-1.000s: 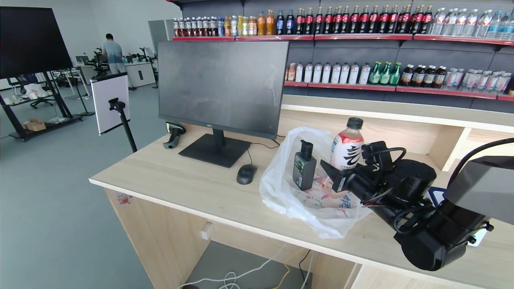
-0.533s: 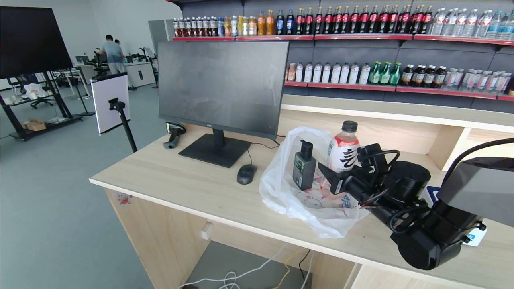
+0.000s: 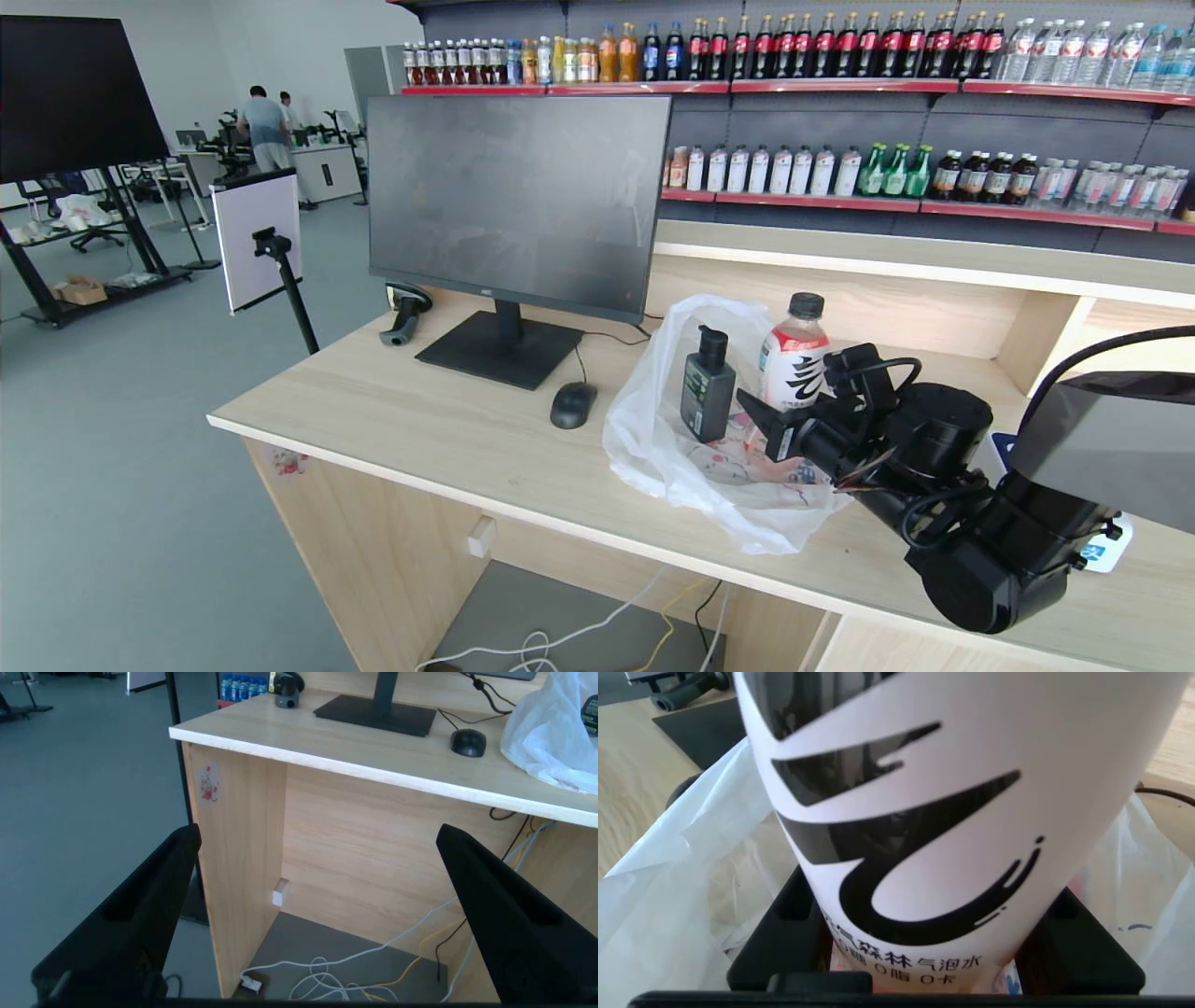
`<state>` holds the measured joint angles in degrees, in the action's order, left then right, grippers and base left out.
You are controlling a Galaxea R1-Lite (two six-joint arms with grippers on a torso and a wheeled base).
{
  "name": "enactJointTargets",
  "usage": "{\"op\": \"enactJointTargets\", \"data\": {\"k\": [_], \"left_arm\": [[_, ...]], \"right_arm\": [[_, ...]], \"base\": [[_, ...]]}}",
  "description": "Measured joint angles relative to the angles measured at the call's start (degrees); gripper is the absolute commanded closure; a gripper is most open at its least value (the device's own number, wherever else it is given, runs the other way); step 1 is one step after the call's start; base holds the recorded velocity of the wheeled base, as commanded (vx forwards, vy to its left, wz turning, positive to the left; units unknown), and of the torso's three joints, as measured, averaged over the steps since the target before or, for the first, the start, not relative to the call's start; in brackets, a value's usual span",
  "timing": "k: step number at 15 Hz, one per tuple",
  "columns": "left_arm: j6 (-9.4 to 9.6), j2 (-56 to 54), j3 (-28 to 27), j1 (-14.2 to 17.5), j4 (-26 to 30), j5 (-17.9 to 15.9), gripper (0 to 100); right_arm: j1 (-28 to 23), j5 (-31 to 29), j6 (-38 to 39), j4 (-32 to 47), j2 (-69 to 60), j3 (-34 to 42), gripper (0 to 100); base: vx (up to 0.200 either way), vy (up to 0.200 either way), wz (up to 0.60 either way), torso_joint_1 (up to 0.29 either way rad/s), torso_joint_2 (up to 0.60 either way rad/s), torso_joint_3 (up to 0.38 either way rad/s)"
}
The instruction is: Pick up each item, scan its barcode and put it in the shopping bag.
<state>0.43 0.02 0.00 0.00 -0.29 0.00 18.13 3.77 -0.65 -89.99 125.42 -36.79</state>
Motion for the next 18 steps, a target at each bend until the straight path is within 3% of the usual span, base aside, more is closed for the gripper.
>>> {"op": "enactJointTargets", "data": {"k": [18], "left_arm": [[0.09,0.0,0.0,0.0,0.2,0.0,0]], "right_arm": [[1.7,-0.1,0.2,-0.4,0.7,4.4,100]], "base": [[0.0,0.0,0.0,0.0,0.0,0.0]]}}
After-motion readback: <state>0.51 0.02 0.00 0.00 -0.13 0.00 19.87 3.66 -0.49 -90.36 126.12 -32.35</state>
